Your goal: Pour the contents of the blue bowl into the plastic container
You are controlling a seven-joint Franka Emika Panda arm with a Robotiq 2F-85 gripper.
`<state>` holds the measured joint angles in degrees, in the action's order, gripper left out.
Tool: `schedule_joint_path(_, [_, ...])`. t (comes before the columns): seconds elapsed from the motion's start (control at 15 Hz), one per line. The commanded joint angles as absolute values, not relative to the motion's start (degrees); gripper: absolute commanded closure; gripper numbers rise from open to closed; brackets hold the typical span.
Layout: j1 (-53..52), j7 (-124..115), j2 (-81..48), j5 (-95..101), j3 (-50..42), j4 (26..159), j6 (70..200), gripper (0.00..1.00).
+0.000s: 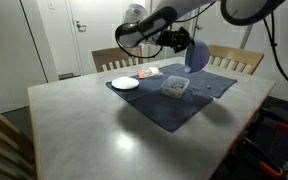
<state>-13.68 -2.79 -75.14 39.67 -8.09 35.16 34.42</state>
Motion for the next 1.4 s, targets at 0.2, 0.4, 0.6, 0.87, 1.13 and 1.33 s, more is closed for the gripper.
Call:
schedule_joint_path(0.2, [-13.0,-5.5,-75.3,36.2,-6.2,31.2,37.8,0.99])
schedule_joint_path(0.4, [-13.9,-2.8,-75.6,39.8,-8.1,35.1,34.4,0.95])
schedule_joint_path(0.6, [-13.9,-2.8,-75.6,39.9,-8.1,35.1,34.4,0.99])
schedule_joint_path(0.87, [-11.1,-4.5,-74.3,36.5,-6.4,32.8,39.7,0.99])
schedule_joint_path(1.13, [-11.8,-3.2,-75.0,38.1,-7.7,32.3,43.5,0.95])
schedule_joint_path(1.33, [-10.9,-3.2,-74.8,38.0,-7.5,31.9,44.7,0.95])
